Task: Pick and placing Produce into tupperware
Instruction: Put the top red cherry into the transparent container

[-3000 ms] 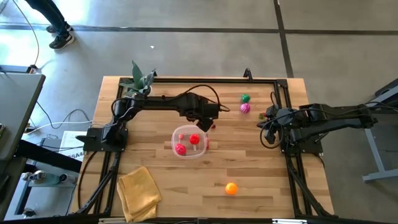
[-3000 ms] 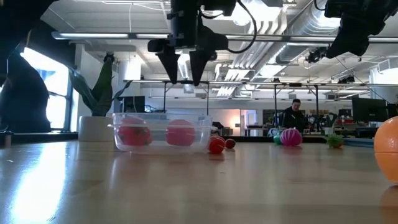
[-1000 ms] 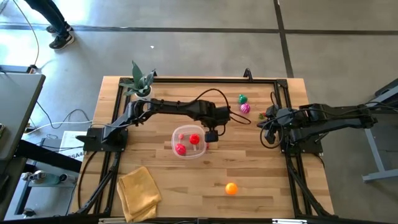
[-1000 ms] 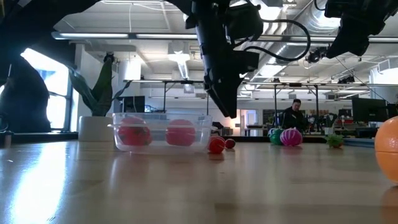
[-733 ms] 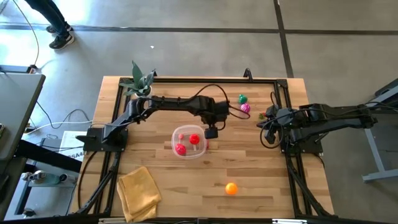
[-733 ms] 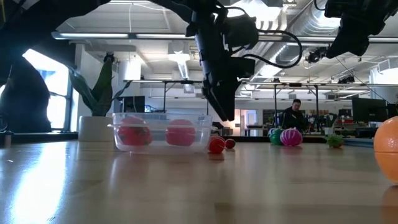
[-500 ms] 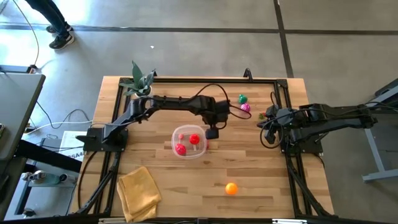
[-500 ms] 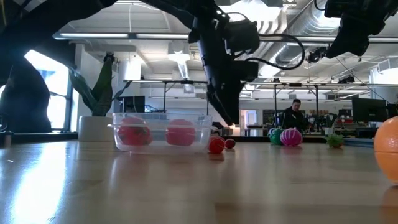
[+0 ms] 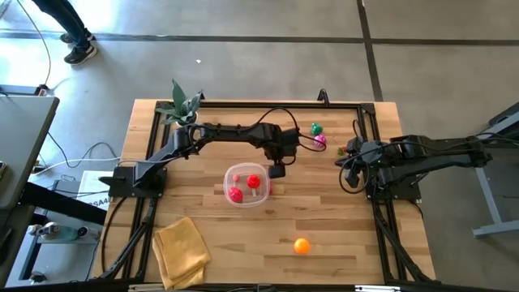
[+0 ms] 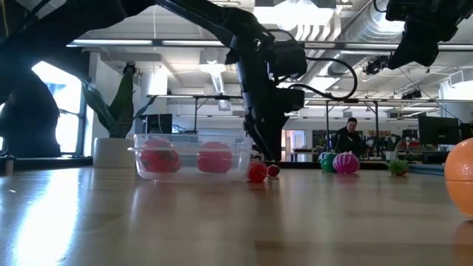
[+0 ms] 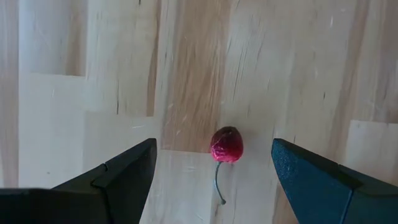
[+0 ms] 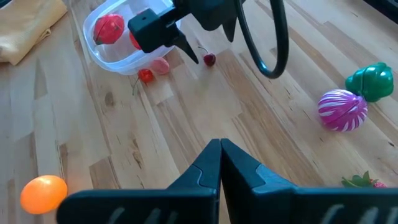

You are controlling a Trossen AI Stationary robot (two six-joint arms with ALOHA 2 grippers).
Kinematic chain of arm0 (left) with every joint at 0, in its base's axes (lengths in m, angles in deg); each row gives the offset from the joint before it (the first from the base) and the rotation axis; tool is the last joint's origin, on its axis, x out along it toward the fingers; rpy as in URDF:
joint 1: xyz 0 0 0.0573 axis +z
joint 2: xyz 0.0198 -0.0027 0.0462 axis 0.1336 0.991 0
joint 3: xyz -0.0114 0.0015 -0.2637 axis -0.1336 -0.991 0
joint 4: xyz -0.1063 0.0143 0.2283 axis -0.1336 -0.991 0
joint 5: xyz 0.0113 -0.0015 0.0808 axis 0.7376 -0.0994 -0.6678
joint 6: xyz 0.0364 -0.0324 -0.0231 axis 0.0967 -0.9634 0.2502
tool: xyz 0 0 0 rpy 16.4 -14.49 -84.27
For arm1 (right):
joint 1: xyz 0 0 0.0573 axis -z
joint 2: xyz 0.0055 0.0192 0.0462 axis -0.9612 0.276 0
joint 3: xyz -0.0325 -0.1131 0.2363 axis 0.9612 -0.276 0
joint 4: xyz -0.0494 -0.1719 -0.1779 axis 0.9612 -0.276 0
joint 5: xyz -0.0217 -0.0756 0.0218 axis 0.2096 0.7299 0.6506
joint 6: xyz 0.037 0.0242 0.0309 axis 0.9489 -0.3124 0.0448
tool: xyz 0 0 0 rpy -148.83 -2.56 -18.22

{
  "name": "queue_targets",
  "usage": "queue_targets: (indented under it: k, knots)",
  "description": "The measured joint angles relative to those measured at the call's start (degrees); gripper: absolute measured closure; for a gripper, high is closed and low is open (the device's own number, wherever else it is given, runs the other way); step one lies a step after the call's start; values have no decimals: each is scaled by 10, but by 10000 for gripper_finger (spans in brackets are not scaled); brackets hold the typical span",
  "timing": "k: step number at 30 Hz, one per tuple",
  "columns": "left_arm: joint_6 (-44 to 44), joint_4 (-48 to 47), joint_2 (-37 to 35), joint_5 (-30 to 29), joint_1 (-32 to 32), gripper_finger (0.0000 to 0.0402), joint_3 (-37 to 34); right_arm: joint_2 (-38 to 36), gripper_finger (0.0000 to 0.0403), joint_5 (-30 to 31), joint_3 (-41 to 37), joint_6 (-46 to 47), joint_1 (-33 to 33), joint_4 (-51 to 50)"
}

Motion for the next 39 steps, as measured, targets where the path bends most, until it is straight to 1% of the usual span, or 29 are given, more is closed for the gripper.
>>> queue_targets:
  k: [3, 12, 18, 22, 27, 33, 39]
  knots:
    - [1, 1, 0, -3, 0, 103, 0, 0, 402, 0, 0, 0, 0, 0]
    - [0, 3, 0, -4, 0, 178, 0, 0, 402, 0, 0, 0, 0, 0]
    - [-2, 4, 0, -5, 0, 209, 0, 0, 402, 0, 0, 0, 0, 0]
    - [-6, 4, 0, -6, 0, 219, 0, 0, 402, 0, 0, 0, 0, 0]
    - [-21, 5, 0, -34, -1, 220, 0, 0, 402, 0, 0, 0, 0, 0]
    - [-23, 3, 11, -23, -1, 220, -1, 0, 402, 0, 0, 0, 0, 0]
    - [-20, 3, 11, -26, -1, 220, -1, 0, 402, 0, 0, 0, 0, 0]
